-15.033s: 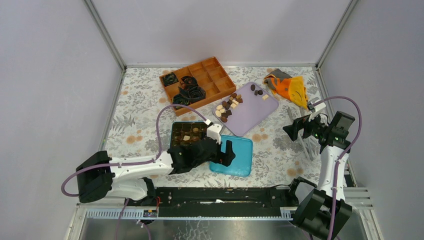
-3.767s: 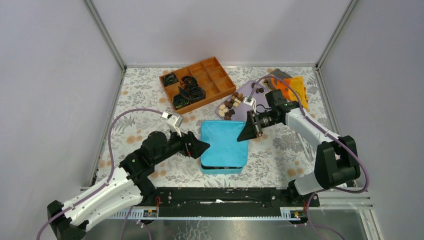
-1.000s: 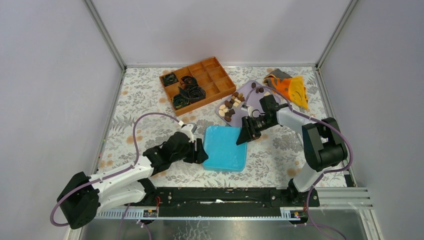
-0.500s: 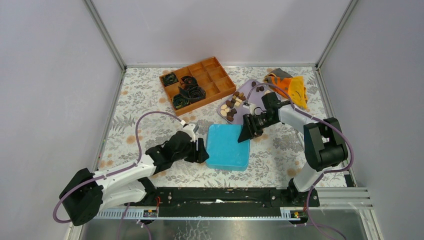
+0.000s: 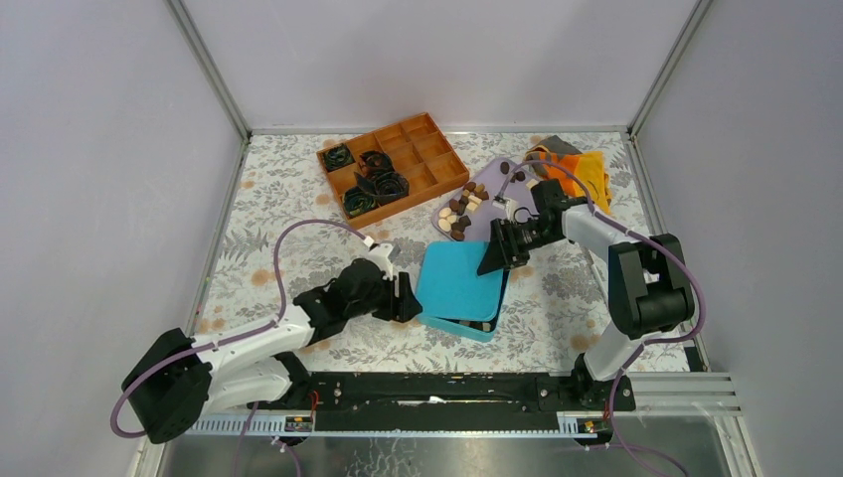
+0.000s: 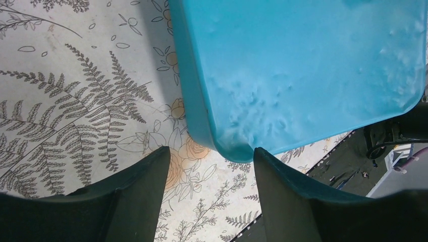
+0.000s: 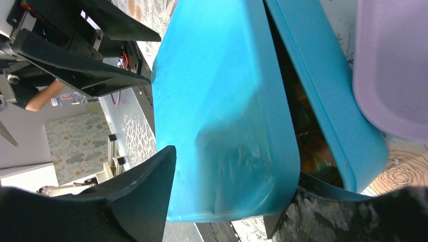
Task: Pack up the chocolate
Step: Close the box lid on the packing box.
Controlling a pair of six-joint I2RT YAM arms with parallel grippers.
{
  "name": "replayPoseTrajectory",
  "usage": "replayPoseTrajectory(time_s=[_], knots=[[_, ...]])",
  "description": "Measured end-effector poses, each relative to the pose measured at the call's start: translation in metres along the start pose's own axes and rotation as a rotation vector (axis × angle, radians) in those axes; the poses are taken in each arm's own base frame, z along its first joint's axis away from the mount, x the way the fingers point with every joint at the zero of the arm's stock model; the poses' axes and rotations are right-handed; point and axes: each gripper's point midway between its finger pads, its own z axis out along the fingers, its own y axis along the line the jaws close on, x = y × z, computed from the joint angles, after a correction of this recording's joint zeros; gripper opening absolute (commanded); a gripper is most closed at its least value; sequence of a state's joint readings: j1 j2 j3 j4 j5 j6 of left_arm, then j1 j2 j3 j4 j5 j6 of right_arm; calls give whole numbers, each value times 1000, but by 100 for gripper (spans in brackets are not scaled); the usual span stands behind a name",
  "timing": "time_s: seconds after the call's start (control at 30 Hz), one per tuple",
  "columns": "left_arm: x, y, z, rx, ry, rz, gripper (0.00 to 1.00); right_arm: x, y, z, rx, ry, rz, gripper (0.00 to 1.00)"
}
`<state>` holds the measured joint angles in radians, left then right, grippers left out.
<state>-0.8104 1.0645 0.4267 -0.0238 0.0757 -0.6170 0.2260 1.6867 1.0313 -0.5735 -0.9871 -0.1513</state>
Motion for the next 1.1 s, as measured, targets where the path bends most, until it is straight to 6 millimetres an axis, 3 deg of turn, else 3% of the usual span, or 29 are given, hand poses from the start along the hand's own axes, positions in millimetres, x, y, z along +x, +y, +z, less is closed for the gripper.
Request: replayPoseTrajectory(time_s=[0.27,0.7,0.9,1.1], knots=[[-5,-5,4,27,-11,0,78,-3,-6,-4,26,-18,29,63],[-26,-15,21,64,-13,-10,79,-5,-4,-9,-13,-40,42,58],[-29,-11,29,77,-3,-31,79,-4,4,-9,-71,-47,46,44],[-43,-13,30,123,-38,-60,79,-2,15,-5,-175,-68,87,23]])
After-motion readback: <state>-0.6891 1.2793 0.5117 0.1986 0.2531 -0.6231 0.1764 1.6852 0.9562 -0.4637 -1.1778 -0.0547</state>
